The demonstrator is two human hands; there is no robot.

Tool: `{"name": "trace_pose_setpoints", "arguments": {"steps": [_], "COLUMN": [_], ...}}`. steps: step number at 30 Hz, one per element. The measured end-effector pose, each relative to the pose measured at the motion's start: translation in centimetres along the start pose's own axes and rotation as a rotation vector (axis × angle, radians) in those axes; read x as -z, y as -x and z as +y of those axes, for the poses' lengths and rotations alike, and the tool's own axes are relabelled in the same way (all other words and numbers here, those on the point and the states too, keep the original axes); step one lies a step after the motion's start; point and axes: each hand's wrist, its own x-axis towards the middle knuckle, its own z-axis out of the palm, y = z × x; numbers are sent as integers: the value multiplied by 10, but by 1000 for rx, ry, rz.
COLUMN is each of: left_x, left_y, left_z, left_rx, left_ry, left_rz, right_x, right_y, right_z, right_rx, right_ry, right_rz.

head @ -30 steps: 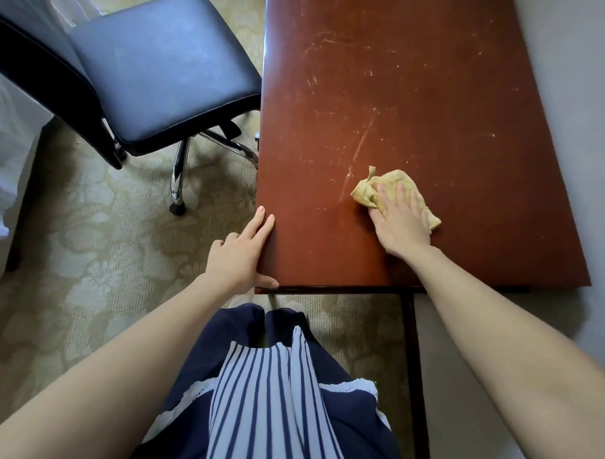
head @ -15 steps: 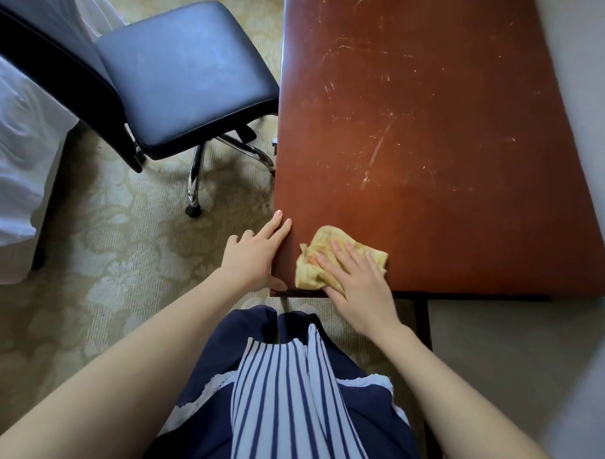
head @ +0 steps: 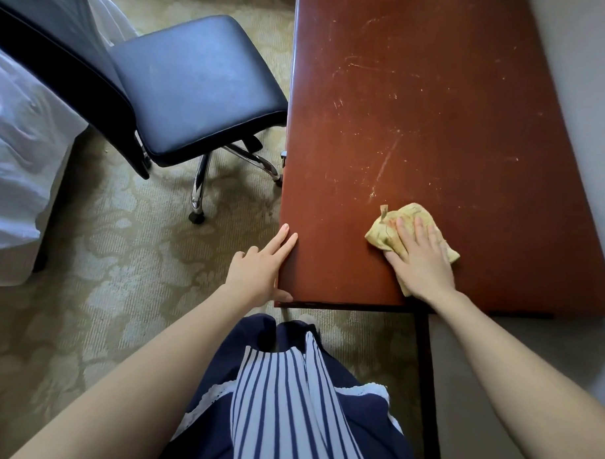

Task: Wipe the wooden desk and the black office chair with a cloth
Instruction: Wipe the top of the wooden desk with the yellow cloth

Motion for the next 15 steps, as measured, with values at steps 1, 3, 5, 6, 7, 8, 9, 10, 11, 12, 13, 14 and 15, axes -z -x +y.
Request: {"name": "trace_pose_setpoints", "arguments": {"steps": [1, 3, 5, 6, 7, 8, 9, 10, 11, 12, 13, 14, 15], "left_x": [-1, -2, -2, -2, -3, -5, -7, -10, -13, -17, -20, -23, -26], "left_y": [1, 2, 2, 2, 3, 4, 5, 6, 8, 9, 11, 11, 12], "left_z": [0, -1, -1, -1, -1, -2, -3, -3, -4, -5, -6, -7, -7], "left_rx": [2, 2, -1, -3, -3, -1, 2, 5, 8, 12, 18, 26, 34], "left_ry": [7, 12, 14, 16, 18, 20, 24, 32, 43, 61, 83, 105, 118], "left_rz": [3, 11, 22, 28, 35, 45, 59, 76, 94, 110, 118, 118, 117], "right_x": [0, 2, 2, 1, -1, -4, -9, -13, -19, -24, -30, -36, -42], "right_y": [-6, -17, -22, -23, -21, -17, -12, -6, 2, 11, 20, 30, 40], "right_z": [-10, -32, -54, -65, -75, -85, -94, -101, -106, -109, -109, -108, -105], "right_rx": [-36, -54, 4, 51, 100, 145, 183, 214, 240, 265, 287, 307, 325], "right_ry": [-23, -57, -77, -80, -79, -75, -73, -74, -76, -74, -68, -66, -67], "right_rz": [-2, -9, -28, -37, -40, -36, -28, -15, -2, 15, 31, 44, 54]}}
